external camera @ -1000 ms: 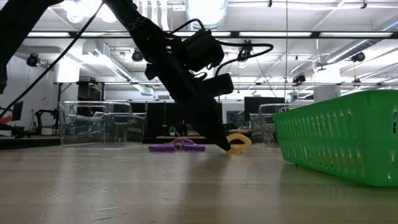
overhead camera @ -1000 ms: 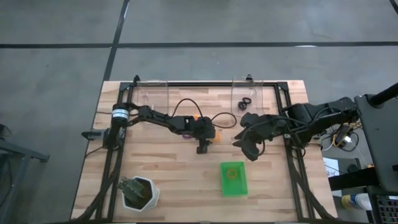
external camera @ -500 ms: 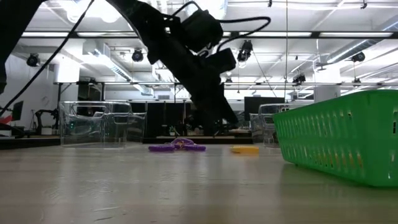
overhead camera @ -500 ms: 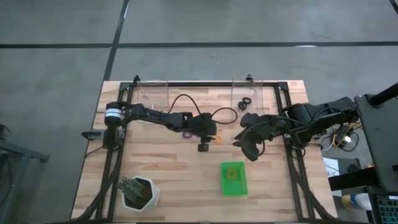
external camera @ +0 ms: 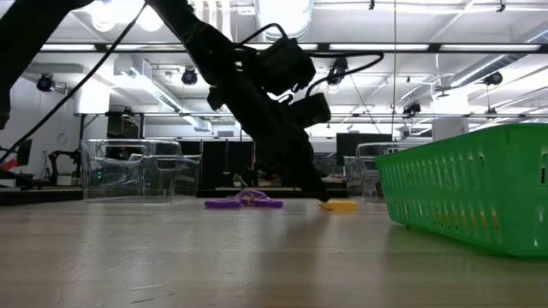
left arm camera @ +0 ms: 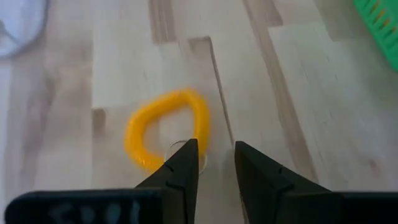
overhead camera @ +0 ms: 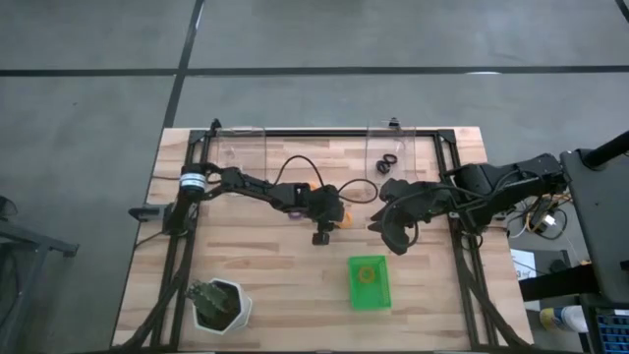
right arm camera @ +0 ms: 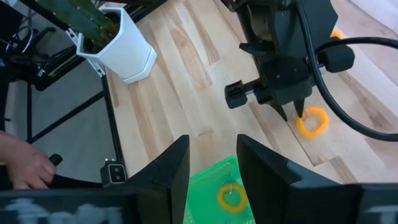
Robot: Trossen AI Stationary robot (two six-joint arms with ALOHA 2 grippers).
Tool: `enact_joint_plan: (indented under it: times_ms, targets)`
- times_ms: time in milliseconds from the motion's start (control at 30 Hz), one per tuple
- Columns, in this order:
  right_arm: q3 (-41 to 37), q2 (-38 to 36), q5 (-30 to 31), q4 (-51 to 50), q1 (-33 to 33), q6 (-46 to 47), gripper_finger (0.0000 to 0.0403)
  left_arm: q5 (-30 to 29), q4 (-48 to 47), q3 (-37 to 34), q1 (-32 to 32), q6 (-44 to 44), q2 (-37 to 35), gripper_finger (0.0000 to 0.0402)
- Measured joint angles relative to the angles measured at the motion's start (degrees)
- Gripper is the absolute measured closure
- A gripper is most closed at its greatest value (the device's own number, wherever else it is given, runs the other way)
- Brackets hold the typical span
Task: Sort spring keychains
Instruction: Put the bottom yellow spring keychain into the green bin
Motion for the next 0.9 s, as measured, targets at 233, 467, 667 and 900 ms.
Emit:
enact_joint_plan:
  times_ms: [233, 467, 667, 900]
  targets:
    - [-0.2, 0.0, 0.0, 0.1, 0.0, 0.8, 0.0281, -1.4, 2.7, 1.2, 0.0, 1.0, 0.9, 0.0302]
    - [-0.2, 0.0, 0.0, 0.1, 0.0, 0.8, 0.0283, -1.4, 2.6, 1.9, 0.1, 0.5, 1.5, 0.0302]
    - [-0.2, 0.0, 0.0, 0.6, 0.0, 0.8, 0.0289, -1.6, 2.6, 2.1, 0.3, -0.6, 3.3, 0.0302]
    - [-0.2, 0.0, 0.0, 0.9, 0.0, 1.0, 0.0287, -1.8, 2.1, 2.6, 0.6, -4.5, 3.9, 0.0303]
